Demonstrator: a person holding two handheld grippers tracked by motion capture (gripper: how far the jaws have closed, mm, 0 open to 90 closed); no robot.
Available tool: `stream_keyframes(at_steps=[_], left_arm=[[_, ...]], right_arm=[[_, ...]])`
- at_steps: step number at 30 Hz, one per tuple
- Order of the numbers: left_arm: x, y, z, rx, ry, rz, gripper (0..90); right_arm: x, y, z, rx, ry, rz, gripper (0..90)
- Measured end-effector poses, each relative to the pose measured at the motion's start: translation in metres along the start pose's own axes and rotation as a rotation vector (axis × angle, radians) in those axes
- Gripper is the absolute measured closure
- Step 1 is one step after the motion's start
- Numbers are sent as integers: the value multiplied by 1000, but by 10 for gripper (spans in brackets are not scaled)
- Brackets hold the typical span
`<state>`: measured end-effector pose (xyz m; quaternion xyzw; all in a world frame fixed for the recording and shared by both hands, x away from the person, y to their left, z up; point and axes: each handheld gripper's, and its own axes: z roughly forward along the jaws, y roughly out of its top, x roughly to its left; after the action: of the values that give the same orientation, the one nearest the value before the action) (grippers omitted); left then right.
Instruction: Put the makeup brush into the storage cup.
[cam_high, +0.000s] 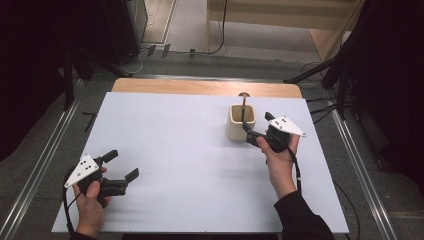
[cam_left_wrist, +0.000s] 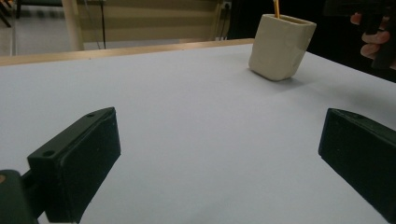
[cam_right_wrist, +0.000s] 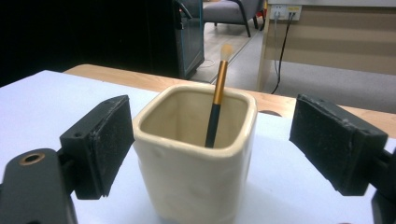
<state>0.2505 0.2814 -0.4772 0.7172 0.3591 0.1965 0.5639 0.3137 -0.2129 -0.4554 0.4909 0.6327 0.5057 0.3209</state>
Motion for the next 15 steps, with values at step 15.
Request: stream_keyframes(at_steps=[15], left_arm=[[0,0,0,4,-1,5,0]], right_arm=[[-7,-24,-24,26,-17,-15,86]])
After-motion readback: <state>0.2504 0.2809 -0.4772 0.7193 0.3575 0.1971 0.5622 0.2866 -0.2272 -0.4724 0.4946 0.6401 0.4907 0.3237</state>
